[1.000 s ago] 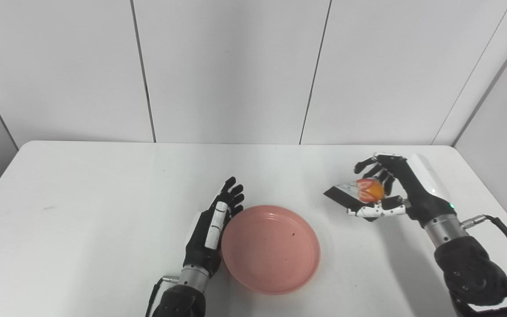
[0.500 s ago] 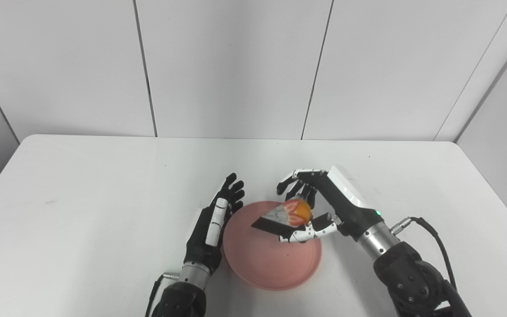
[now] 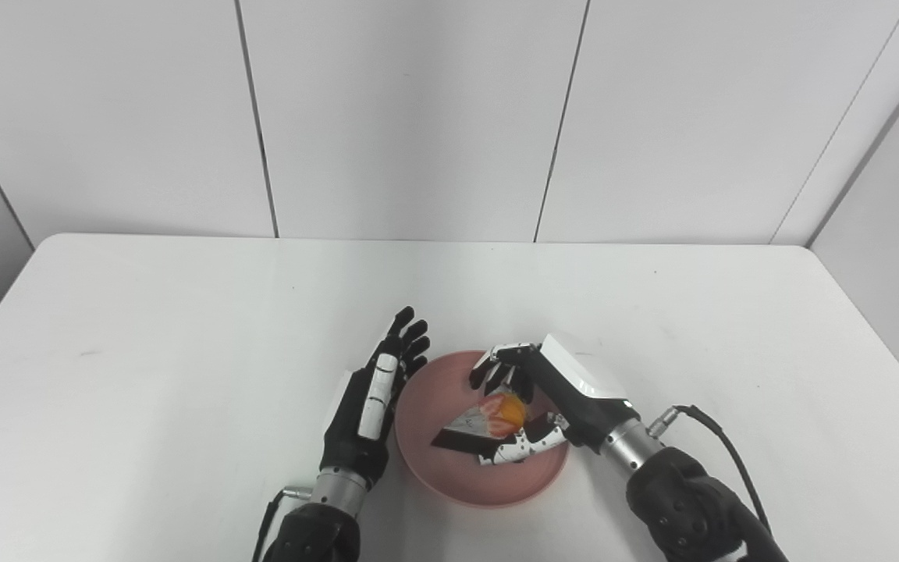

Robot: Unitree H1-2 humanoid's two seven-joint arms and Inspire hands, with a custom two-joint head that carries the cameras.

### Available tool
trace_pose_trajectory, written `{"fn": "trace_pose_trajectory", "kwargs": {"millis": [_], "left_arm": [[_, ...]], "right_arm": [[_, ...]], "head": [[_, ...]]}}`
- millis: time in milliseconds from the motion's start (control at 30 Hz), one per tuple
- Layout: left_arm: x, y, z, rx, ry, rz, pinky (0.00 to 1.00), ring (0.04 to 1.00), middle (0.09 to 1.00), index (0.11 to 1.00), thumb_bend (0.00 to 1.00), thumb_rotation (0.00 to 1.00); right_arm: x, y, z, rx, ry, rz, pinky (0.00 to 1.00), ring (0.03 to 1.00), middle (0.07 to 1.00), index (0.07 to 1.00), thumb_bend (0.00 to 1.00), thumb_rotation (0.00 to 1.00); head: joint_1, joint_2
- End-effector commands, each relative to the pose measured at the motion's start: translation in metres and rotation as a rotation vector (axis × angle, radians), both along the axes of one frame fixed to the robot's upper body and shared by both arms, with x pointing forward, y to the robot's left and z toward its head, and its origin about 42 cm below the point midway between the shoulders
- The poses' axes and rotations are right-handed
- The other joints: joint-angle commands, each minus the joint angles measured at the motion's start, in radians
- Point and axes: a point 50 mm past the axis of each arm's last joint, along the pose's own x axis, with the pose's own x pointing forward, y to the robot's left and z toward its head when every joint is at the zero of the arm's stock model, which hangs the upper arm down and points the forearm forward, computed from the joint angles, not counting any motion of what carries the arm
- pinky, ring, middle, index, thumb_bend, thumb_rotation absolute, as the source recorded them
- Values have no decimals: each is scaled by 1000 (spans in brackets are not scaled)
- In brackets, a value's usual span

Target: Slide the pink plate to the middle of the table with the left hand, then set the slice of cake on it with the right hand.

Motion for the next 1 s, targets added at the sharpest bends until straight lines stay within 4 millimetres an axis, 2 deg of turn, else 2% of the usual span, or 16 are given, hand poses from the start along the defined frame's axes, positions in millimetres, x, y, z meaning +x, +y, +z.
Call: {"fn": "trace_pose_trajectory", "kwargs": {"millis": [0,133,200,233,267,300,367,467,533,633,667,833,933,967], "left_arm": [[-6,5,-13,8,52,2,927,934,934,923,658,949],[-7,7,-14,14,50,-3,930,936,934,923,670,956],[-6,8,-14,20,48,-1,926,936,934,926,670,964],[-6,8,-14,21,46,0,926,936,934,927,670,965],[-6,8,-14,20,45,2,928,936,933,926,670,965],[-6,9,-14,20,43,3,926,933,931,924,667,964],[-5,10,-15,19,39,3,924,931,928,922,664,963],[-4,11,-17,20,32,7,916,923,922,918,655,956],[-3,12,-17,24,32,12,912,921,921,916,647,956],[-3,14,-16,24,31,16,912,920,920,916,640,956],[-3,15,-16,25,31,18,915,922,923,918,636,957],[-5,21,-14,26,33,26,945,938,936,931,614,953],[-6,27,-12,40,25,33,967,952,950,944,607,949],[-6,30,-12,47,20,34,978,961,959,952,625,953]], "right_arm": [[6,4,16,22,-86,21,368,398,486,535,513,0],[6,5,12,38,-85,25,362,393,496,554,509,0],[5,6,12,42,-93,44,393,484,485,524,520,1],[4,7,13,45,-97,55,396,490,484,521,521,1],[2,8,14,48,-99,64,502,609,633,508,517,85],[1,8,16,50,-102,73,580,697,718,645,586,164],[-3,9,21,56,-97,94,697,826,843,812,648,305],[-8,7,26,58,-59,112,880,977,978,974,741,512],[-10,5,29,77,-41,122,918,997,998,997,788,610],[-11,1,30,101,-18,136,924,1000,1000,1000,797,645],[-11,0,30,108,-12,139,941,1000,1000,1000,809,695],[-12,-15,30,155,-21,115,948,1000,1000,1000,873,792],[-11,-23,24,231,-24,59,931,1000,1000,1000,843,804],[-11,-25,22,263,-20,44,937,1000,1000,1000,805,795]], "head": [[0,0],[-4,0],[-6,-1],[-7,-1],[-7,-1],[-8,-1],[-8,-3],[-8,-5],[-7,-6],[-7,-6],[-7,-6],[-7,-9],[-1,-14],[0,-13]]}}
